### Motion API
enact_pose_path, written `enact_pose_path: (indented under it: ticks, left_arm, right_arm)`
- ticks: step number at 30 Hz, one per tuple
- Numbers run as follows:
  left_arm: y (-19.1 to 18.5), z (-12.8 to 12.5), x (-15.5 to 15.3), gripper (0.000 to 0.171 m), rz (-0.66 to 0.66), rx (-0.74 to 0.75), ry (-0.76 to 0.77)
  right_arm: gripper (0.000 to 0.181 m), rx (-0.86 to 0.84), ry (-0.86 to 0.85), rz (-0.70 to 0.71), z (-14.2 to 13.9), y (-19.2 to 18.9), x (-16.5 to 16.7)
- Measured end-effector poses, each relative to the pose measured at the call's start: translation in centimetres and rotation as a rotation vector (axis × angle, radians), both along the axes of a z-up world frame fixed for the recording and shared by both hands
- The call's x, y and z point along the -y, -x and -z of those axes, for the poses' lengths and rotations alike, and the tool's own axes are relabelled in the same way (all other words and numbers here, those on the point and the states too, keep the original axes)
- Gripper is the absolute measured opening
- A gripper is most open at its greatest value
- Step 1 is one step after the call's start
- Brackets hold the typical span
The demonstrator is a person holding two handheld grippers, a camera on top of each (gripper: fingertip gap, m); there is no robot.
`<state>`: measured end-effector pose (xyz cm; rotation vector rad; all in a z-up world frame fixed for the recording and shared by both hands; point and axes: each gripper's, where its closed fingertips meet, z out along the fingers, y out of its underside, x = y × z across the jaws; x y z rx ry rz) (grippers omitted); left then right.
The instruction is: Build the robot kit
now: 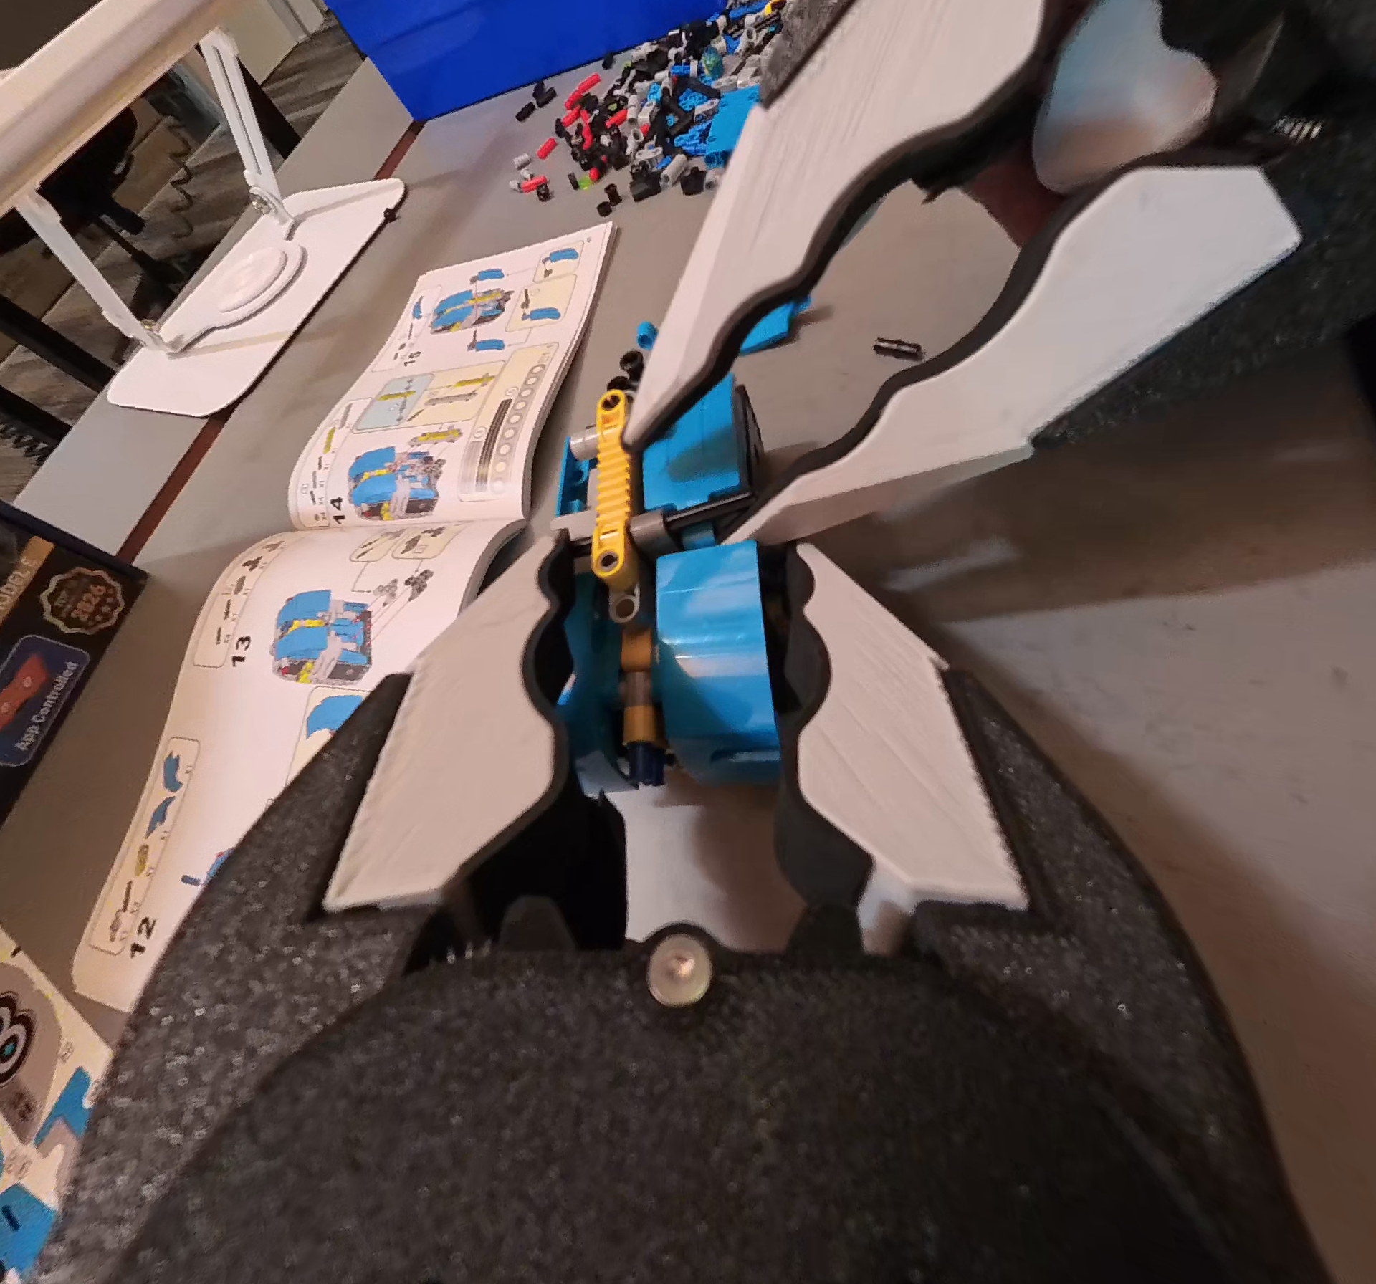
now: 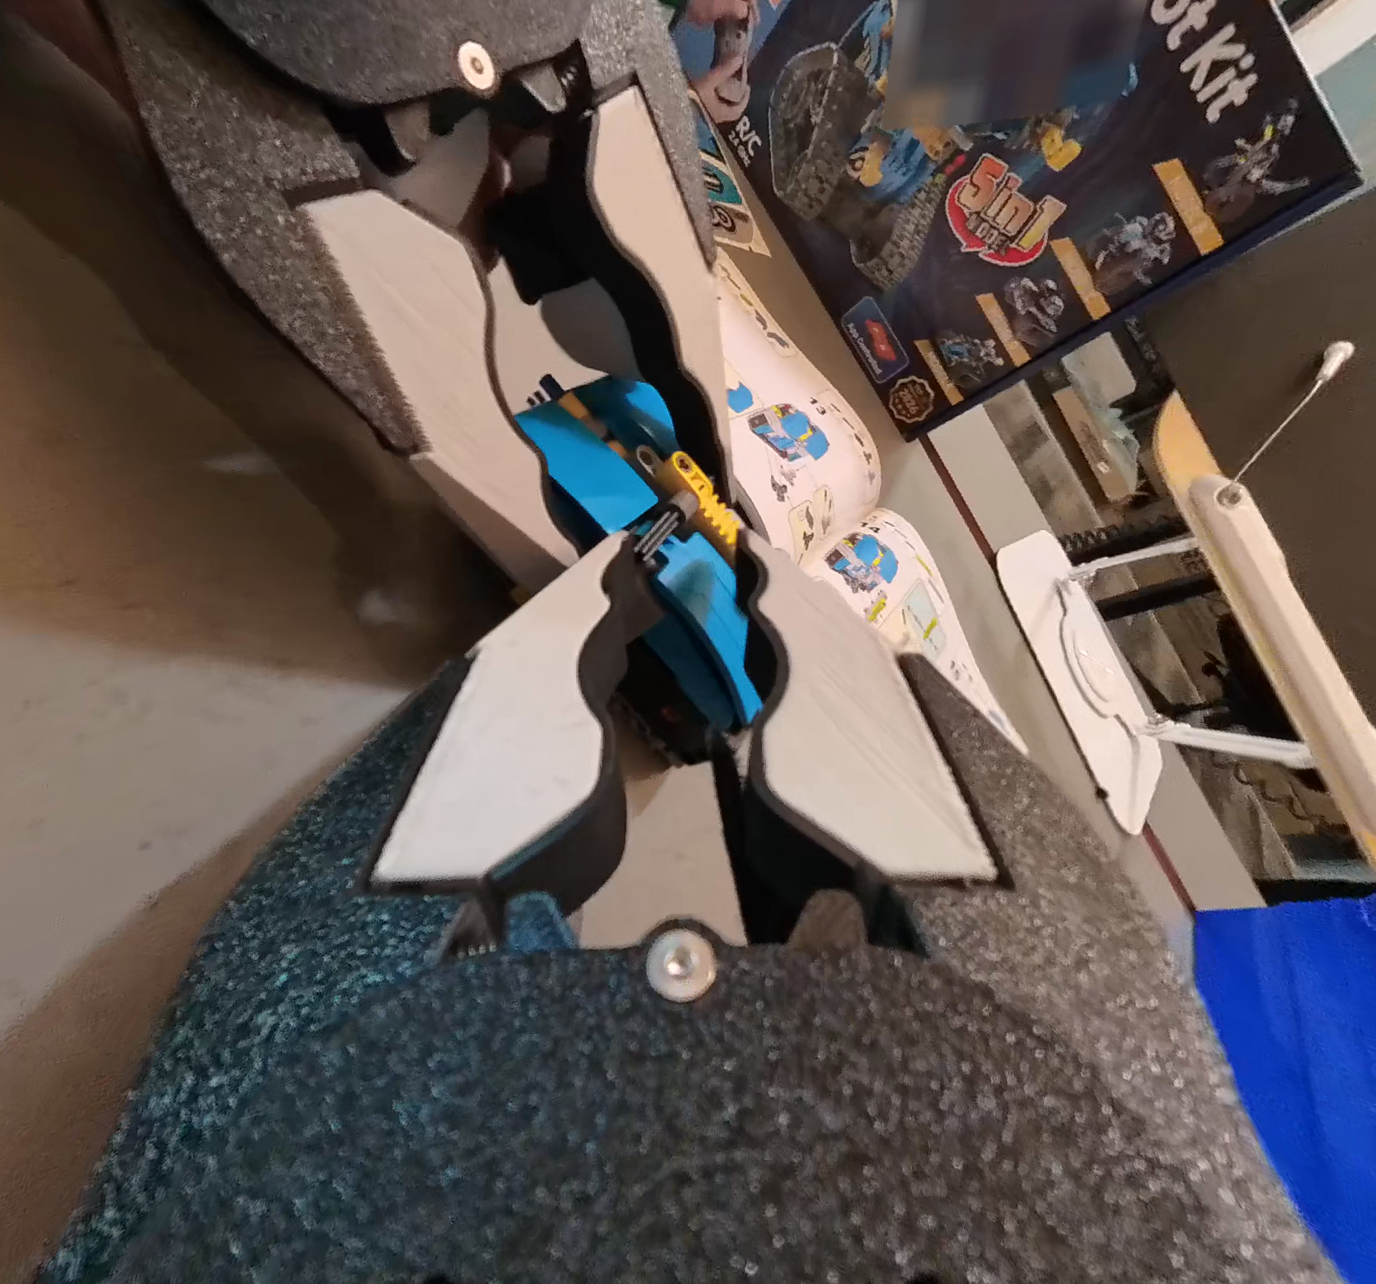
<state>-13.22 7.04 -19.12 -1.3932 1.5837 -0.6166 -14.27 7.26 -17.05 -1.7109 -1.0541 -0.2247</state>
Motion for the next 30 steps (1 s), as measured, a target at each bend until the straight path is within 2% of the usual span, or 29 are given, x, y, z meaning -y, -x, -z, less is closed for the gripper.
enact_pose_path:
  ticks: [3,5,8,9,10,12,14,17,19,22,23,25,28,30]
  left_arm:
    - [0.0,0.0,0.0,0.056,-0.001,0.001,-0.002]
    - [0.0,-0.1,-0.1,0.055,0.002,0.005,0.005]
    - [0.2,-0.3,0.0,0.055,0.019,0.016,-0.002]
    - [0.2,-0.4,0.0,0.057,0.02,0.027,-0.012]
    - [0.2,-0.7,0.1,0.07,0.021,0.039,-0.024]
    - [0.4,-1.5,0.3,0.078,0.029,0.075,-0.051]
    - [0.7,-2.0,0.9,0.084,0.065,0.094,-0.006]
    - [0.8,-1.1,0.8,0.092,0.058,0.061,0.087]
    - [0.9,-0.8,0.5,0.093,0.038,0.044,0.093]
    - [1.8,0.0,-0.2,0.089,0.008,-0.002,0.111]
    - [2.2,0.4,-0.2,0.084,0.016,-0.027,0.13]
    - [2.8,1.1,0.1,0.075,0.042,-0.068,0.167]
    - [2.8,1.1,0.1,0.075,0.05,-0.071,0.177]
    - [2.9,1.2,0.1,0.075,0.051,-0.075,0.175]
  right_arm:
    - [0.028,-0.032,0.019,0.013,0.0,-0.1,-0.1]
    - [0.024,-0.017,0.017,-0.004,0.1,0.1,0.1]
    - [0.029,-0.035,0.021,-0.008,-0.2,0.1,0.0]
    - [0.035,-0.059,0.019,0.03,-0.4,-0.4,-0.1]
    - [0.039,-0.086,0.042,0.044,-0.4,-0.7,-0.1]
    - [0.042,-0.085,0.102,-0.02,-0.3,-0.8,0.4]
    - [0.051,-0.041,0.153,-0.1,-0.6,-1.0,0.5]
    - [0.068,-0.021,0.339,-0.137,0.4,-1.3,0.3]
    - [0.068,0.023,0.363,-0.164,1.0,-1.2,0.5]
    - [0.063,0.118,0.276,-0.213,1.3,-1.7,1.3]
    - [0.065,0.112,0.282,-0.246,1.3,-1.7,1.7]
    - [0.058,0.043,0.311,-0.355,0.4,-1.2,2.4]
    - [0.067,-0.041,0.46,-0.484,-0.3,-0.5,1.8]
    - [0.071,-0.05,0.58,-0.508,0.3,-0.4,0.9]
